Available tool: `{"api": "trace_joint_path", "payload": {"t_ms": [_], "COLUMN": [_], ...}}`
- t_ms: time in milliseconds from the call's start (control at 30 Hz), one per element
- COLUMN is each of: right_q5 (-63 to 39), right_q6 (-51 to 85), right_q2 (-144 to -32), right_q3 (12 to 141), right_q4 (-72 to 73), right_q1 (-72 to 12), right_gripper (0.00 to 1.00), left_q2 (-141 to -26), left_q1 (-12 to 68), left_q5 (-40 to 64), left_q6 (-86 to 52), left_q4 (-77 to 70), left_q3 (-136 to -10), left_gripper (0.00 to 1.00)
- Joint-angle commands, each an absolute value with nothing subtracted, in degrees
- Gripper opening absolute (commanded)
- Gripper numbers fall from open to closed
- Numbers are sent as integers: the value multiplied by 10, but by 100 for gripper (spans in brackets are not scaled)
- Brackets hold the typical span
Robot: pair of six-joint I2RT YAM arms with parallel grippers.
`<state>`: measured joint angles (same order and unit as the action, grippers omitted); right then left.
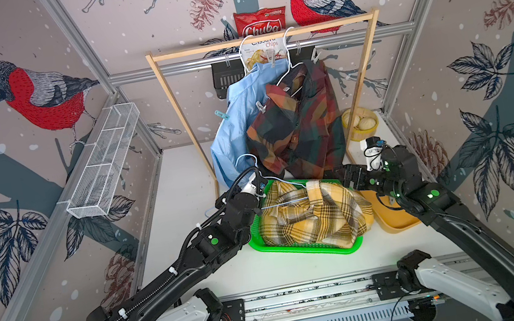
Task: Remove the clothespins securing long-sleeve shirts to the hanger
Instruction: Remove the long-sleeve shirt from the hanger.
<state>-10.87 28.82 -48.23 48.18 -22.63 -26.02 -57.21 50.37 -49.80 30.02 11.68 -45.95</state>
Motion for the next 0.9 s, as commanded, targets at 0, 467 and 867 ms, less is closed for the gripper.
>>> {"api": "trace_joint_path", "payload": {"t_ms": [0,467,867], "right_q5": [-127,39,82], "right_q6": [301,322,332], "right_q2": [-477,-509,-490], "right_q3": [474,450,497], "right_q4": [-233,-308,-309], "right_q1": [-302,-418,-337], "right_gripper": [94,79,0], "left_q2": [-578,-607,-600], "left_q1": [502,494,494], "left_q5": [-520,-516,-517], "left_q6": [295,274,271], "left_q4": [108,115,121], "left_q3": [-455,-474,-474], "left_gripper": [0,0,0]}}
